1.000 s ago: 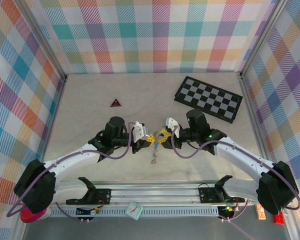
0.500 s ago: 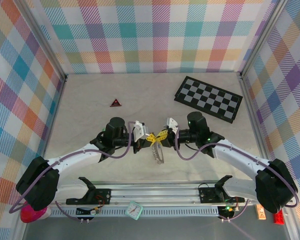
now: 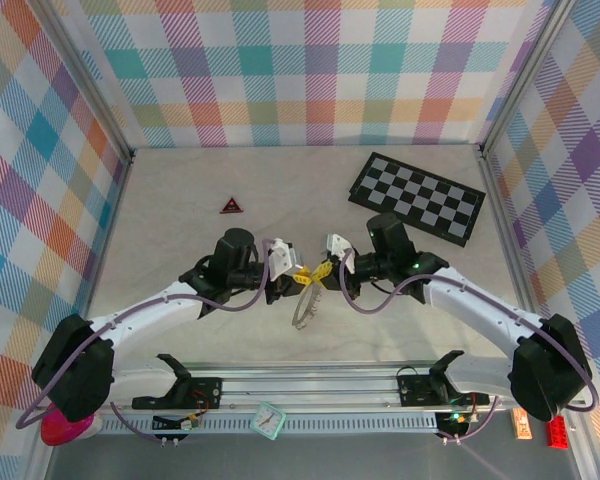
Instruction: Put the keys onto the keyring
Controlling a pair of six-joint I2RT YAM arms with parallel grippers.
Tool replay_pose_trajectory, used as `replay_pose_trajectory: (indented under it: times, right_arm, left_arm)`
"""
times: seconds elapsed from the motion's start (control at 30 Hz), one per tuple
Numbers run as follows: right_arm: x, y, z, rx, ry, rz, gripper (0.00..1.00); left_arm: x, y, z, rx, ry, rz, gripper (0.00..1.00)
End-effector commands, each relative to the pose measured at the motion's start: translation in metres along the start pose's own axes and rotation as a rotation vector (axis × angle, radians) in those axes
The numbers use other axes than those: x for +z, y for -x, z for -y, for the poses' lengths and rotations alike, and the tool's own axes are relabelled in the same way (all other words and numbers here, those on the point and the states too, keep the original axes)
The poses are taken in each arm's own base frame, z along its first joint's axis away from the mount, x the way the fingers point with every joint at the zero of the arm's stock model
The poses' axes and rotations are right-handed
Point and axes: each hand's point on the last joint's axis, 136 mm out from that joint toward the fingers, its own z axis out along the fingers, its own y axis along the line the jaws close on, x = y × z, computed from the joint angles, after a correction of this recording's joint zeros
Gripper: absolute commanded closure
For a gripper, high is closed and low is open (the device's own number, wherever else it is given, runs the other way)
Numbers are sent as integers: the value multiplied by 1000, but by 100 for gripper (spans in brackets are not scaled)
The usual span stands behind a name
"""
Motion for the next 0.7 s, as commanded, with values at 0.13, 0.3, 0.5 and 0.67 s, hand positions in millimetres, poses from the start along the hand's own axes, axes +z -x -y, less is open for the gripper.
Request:
replay_pose_trajectory:
  times: [0.13,0.3,0.5,0.67]
  right_arm:
    - [4,8,-18,-79,81,-71,100]
    - [9,9,-19,-80,86,-81,100]
    - [-6,5,-1,-16,-45,-22,64]
    - [-11,-9,-7,19,-62,-7,61]
  left_arm:
    - [-1,5,10,47,-53,-29,85]
    - [0,9,12,60,-67,-11,100]
    - [-2,7,15,61,-73,-3,100]
    - [-4,8,17,59,-68,22,100]
